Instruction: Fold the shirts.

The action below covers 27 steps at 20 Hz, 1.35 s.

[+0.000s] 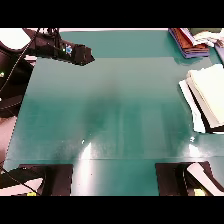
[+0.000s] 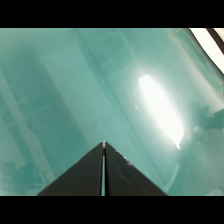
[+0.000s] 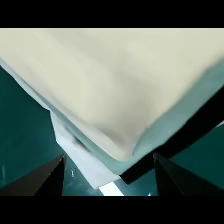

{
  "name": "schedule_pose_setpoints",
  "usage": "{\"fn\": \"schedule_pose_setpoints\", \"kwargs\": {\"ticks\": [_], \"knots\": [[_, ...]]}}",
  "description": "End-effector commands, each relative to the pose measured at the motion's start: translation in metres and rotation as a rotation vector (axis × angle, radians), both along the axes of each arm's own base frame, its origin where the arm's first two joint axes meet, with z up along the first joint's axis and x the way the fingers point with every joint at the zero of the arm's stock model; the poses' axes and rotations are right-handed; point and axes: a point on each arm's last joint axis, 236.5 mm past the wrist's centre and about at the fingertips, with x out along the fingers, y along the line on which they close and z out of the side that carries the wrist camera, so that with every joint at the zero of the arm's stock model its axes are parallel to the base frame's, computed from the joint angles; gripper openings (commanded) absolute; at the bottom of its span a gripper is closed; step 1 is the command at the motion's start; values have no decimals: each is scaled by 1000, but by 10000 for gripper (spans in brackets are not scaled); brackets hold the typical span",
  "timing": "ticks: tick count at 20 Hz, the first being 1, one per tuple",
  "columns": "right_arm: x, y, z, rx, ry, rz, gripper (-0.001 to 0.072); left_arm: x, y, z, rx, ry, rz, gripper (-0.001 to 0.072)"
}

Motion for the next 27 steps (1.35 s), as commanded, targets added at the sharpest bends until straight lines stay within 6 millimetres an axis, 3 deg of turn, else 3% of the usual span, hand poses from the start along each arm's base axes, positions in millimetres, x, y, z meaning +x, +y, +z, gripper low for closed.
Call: {"fn": "schedule_pose_setpoints", "kwargs": {"ticks": [1,4,7,10,12,14,15,16,18,22,27], "knots": [[-3,-5,22,9,-87,-73,626,0,0,0,1,1,-1,27],[41,5,93,-57,-289,-5,626,-2,0,-1,4,7,-4,27],[88,72,144,-65,-424,213,626,0,0,0,1,1,0,27],[114,171,153,-23,-449,504,626,0,0,0,1,2,-1,27],[118,237,149,25,-440,698,623,1,0,1,-3,-3,1,27],[115,290,138,60,-410,858,615,1,0,1,-3,-3,1,27],[112,314,132,66,-394,930,540,1,0,1,-3,-3,1,27],[110,333,126,65,-378,992,385,1,0,1,-3,-3,1,27],[106,360,115,39,-353,1084,33,1,0,1,-3,-3,1,27],[101,390,108,27,-349,1172,14,1,0,1,-3,-3,1,27],[101,393,109,26,-358,1176,14,0,0,1,-3,-3,1,27]]}}
